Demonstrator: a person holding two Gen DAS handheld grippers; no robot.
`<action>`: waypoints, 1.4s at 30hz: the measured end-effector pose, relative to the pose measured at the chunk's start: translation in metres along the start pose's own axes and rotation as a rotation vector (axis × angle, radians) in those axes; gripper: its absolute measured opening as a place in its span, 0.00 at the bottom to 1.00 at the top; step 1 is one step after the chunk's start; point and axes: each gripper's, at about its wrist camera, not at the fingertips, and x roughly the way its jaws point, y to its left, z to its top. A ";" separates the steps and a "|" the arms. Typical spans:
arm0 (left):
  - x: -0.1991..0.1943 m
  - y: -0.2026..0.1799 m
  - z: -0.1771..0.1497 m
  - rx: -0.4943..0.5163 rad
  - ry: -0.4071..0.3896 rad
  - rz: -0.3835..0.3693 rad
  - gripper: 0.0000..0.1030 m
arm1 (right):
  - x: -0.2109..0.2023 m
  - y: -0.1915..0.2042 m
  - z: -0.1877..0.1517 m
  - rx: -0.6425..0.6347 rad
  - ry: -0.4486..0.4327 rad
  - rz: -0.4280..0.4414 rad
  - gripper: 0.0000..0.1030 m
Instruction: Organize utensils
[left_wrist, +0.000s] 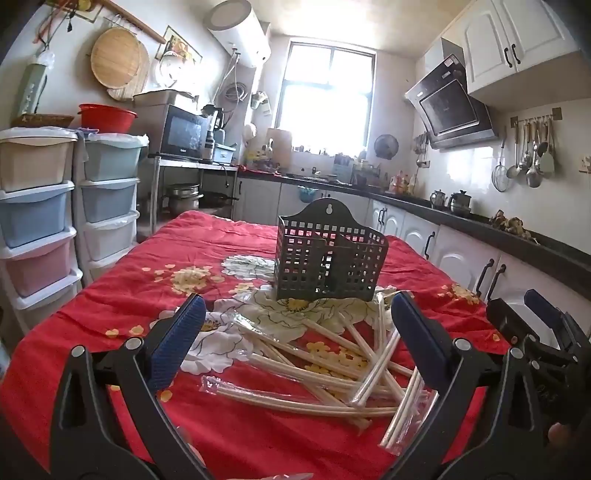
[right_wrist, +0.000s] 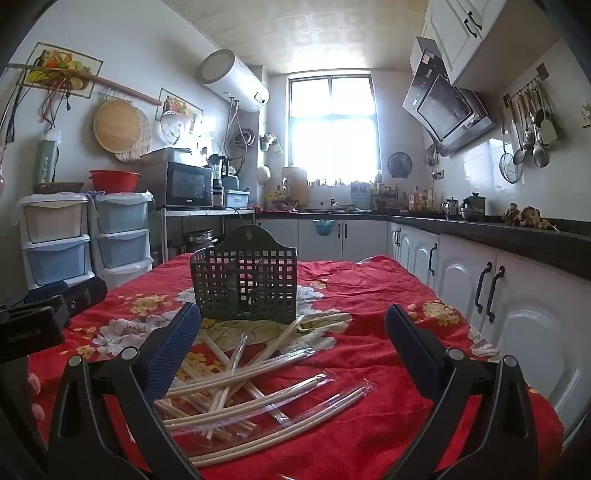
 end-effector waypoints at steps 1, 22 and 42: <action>0.000 0.000 0.000 0.000 -0.001 0.002 0.90 | 0.000 0.000 0.000 0.000 0.001 0.001 0.94; -0.003 -0.003 0.003 0.000 -0.006 0.006 0.90 | 0.001 0.001 0.002 -0.002 0.002 0.002 0.94; -0.003 -0.002 0.003 0.000 -0.005 0.008 0.90 | 0.001 0.007 0.003 -0.021 0.004 0.011 0.94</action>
